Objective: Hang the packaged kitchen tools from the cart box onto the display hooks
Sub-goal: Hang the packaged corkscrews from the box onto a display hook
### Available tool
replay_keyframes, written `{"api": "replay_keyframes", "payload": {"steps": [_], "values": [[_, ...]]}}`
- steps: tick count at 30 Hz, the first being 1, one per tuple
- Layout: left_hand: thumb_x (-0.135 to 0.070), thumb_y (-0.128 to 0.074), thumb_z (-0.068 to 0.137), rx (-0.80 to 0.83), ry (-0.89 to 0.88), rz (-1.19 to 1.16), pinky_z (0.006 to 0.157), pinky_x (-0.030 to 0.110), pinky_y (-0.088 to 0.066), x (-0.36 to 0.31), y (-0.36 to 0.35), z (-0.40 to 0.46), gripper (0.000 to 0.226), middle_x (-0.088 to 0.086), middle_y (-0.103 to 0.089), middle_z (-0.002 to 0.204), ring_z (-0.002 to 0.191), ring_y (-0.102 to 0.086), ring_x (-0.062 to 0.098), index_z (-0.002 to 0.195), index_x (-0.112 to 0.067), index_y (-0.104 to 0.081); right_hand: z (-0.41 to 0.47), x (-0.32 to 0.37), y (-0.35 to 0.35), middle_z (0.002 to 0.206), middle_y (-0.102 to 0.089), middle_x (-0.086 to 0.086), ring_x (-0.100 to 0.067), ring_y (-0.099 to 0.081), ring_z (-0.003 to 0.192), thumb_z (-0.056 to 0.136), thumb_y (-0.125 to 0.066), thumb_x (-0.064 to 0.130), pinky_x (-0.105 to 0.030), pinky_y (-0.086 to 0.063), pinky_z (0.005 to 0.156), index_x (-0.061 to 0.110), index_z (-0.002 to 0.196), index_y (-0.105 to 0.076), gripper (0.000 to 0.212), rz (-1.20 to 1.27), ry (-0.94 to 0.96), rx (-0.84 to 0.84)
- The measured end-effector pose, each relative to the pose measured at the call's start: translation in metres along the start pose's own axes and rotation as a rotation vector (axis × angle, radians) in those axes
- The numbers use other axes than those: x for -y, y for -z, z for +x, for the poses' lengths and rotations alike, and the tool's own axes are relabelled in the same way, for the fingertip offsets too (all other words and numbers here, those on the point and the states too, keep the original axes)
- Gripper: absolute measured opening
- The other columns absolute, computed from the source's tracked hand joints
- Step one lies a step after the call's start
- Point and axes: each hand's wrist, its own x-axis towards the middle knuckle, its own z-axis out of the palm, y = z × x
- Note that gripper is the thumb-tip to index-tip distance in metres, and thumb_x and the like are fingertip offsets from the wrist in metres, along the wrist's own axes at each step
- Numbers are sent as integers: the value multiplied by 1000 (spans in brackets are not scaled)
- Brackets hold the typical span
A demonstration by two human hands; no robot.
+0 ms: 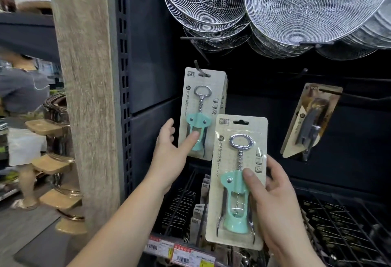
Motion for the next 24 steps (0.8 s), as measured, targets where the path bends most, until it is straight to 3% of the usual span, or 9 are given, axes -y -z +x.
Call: {"api": "replay_keyframes", "payload": {"steps": [5,8,10,14,16,18,21,24], "values": [[-66,-82,61,134,-49,-45,108,28,-42,3,24,-66,92,-28,-50,135,125,-50,-8,136,-58,-29,4,11,-20,102,-77,1,-21,-75,93,88,-66,16,-51,-58,84,37,121,-57,40,-9,60,46],[-56,-81,50,242,-38,-37,94,24,-51,9,23,-83,103,-31,-55,128,119,-58,-5,130,-70,-19,7,17,-38,103,-77,1,-20,-75,93,90,-66,17,-50,-59,83,34,124,-56,39,-20,92,97],[-45,-84,56,307,-68,-59,92,23,-53,5,20,-88,107,-32,-58,128,119,-60,-4,138,-67,-19,9,20,-50,104,-76,0,-19,-75,94,91,-66,17,-49,-59,83,33,126,-55,40,-17,104,129],[-29,-82,62,284,-166,-127,105,39,-46,-1,24,-83,103,-19,-60,138,128,-59,7,150,-45,-31,11,23,-66,110,-74,1,-16,-73,100,91,-68,19,-47,-58,86,44,133,-44,55,-54,162,165],[-26,-82,62,247,-174,-154,105,41,-46,-1,28,-79,102,-15,-62,138,127,-60,10,149,-42,-33,9,24,-68,115,-72,7,-9,-71,102,90,-70,23,-40,-59,87,56,136,-32,69,-151,210,185],[-26,-83,61,207,-186,-157,106,44,-46,-3,33,-74,103,-12,-62,138,127,-60,13,150,-42,-32,5,26,-68,116,-69,12,-1,-69,102,88,-72,23,-27,-59,84,56,142,-25,79,-241,237,212],[-20,-85,66,193,-230,-143,103,34,-51,-6,37,-68,99,-17,-62,137,127,-60,7,147,-45,-33,1,29,-67,110,-67,15,7,-66,98,87,-74,18,-12,-55,75,55,144,-24,85,-304,254,222],[-6,-78,71,230,-257,-154,92,21,-54,-11,35,-60,92,-17,-65,133,123,-63,8,143,-45,-36,5,33,-68,105,-68,11,5,-68,94,87,-73,13,-11,-54,72,53,144,-27,84,-314,291,184]]}}
